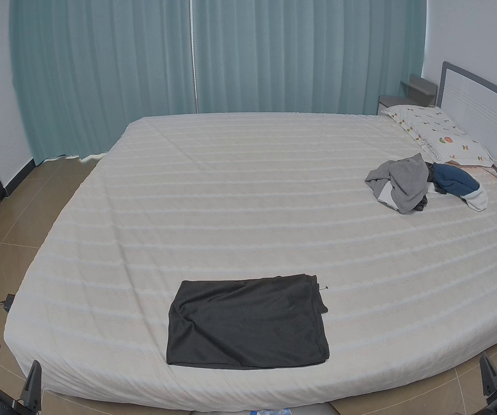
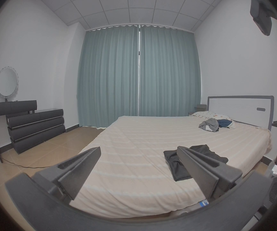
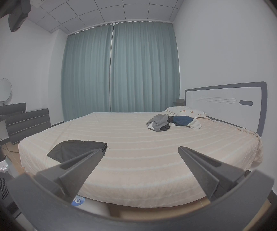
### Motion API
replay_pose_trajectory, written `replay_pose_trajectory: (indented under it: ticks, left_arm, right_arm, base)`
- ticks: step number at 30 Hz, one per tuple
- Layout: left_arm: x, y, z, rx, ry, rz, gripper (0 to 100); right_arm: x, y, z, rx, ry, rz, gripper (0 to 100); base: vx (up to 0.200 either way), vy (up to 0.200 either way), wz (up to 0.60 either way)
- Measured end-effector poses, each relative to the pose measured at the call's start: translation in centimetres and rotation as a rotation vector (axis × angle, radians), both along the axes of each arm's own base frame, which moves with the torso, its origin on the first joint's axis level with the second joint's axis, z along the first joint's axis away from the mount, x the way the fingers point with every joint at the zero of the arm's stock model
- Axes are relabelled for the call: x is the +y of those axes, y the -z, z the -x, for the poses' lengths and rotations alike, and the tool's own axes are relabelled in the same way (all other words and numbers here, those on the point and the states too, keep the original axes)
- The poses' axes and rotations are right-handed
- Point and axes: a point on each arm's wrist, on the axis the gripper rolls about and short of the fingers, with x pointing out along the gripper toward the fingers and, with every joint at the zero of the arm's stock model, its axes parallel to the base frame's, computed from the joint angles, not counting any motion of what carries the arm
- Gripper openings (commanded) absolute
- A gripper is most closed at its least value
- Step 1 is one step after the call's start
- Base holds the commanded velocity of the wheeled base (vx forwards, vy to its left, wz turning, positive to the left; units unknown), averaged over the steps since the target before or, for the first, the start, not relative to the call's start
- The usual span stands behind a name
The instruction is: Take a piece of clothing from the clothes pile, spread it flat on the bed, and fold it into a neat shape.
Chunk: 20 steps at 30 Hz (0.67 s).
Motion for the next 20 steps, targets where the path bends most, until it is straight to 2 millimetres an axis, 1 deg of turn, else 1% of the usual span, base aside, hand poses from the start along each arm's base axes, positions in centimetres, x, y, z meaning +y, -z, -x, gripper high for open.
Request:
replay_pose_trajectory:
  ticks: [4,20]
  left_arm:
    - [0.0,-0.25,0.0,-0.024,0.002,0.009,100]
    - [0.0,-0.28,-0.01,-0.026,0.0,0.006,100]
  right_arm:
    - [0.02,-0.39,0.0,-0.039,-0.009,0.001,100]
    - [0.02,-0.41,-0.01,-0.039,-0.023,-0.001,100]
  base:
    - [0.0,0.0,0.0]
    - [0.0,0.0,0.0]
